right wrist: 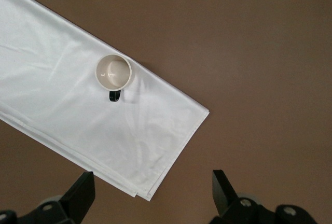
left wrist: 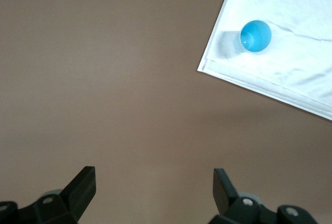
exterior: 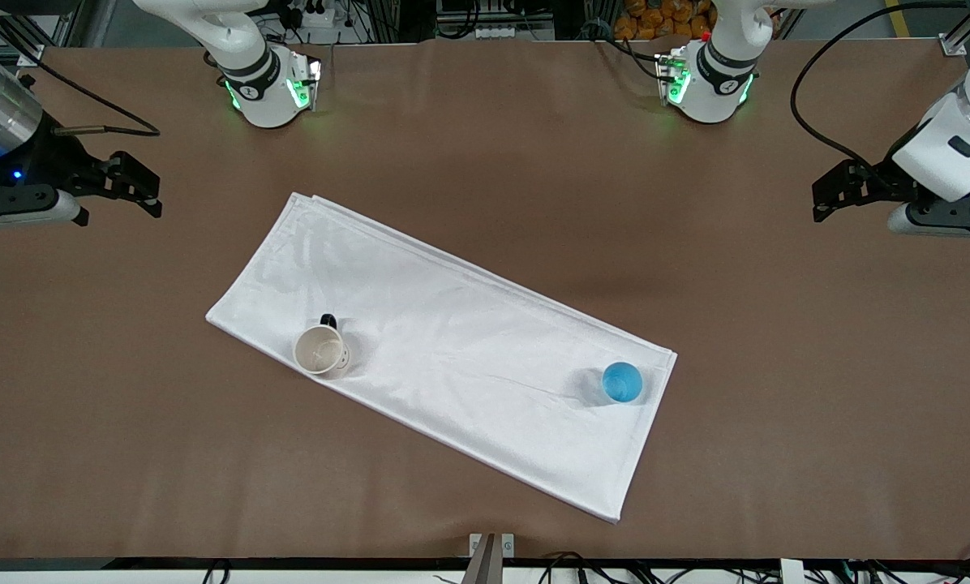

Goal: Place blue cup into white mug on table

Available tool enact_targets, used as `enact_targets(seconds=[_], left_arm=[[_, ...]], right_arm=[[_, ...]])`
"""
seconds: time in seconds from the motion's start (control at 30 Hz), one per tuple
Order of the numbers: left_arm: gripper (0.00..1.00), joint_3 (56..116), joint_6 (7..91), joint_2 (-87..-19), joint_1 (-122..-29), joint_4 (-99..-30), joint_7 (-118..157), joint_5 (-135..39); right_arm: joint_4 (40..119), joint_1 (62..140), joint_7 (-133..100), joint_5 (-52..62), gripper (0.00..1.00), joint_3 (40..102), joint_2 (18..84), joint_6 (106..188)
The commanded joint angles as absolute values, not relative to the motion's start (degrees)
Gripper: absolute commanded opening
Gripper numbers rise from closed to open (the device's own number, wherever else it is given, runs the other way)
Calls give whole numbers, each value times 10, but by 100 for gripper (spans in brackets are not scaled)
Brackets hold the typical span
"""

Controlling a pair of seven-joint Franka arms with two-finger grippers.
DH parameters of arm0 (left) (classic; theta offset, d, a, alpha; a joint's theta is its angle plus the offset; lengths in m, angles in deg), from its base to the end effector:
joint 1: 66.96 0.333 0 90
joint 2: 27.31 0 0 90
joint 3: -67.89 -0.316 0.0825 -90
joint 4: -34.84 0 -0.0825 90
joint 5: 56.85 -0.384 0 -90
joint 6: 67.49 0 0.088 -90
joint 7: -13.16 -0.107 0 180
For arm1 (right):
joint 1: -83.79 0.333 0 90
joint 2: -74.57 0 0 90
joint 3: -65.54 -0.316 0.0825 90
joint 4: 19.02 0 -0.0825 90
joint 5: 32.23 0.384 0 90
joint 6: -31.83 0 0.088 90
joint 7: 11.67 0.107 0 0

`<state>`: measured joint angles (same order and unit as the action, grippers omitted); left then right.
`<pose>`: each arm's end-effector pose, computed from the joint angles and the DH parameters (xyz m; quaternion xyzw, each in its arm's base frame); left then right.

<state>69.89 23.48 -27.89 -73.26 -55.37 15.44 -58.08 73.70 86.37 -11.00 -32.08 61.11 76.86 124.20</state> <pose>0.5536 -0.0784 0.6187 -0.9986 0.0527 -0.0025 0.0104 0.5418 0.0678 0.6276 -0.9983 -0.0553 -0.0168 0.0009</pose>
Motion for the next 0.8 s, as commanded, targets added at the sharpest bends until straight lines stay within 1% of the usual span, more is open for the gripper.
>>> enact_targets(seconds=[0.0,0.13,0.37,0.63,0.77], left_arm=[[100,700,222,-287,-732,-537,162,-583],[100,700,222,-291,-736,-530,166,-580],[100,701,222,-329,-740,-509,185,-580],[100,706,227,-400,-745,-461,211,-580],[100,704,238,-435,-764,-458,277,-581]], right_arm=[[727,857,-111,-309,100,606,763,1233],[728,858,-111,-309,100,606,763,1233],[728,859,-111,-309,100,606,762,1234],[738,864,-109,-309,100,604,755,1232],[748,870,-80,-309,100,590,754,1234]])
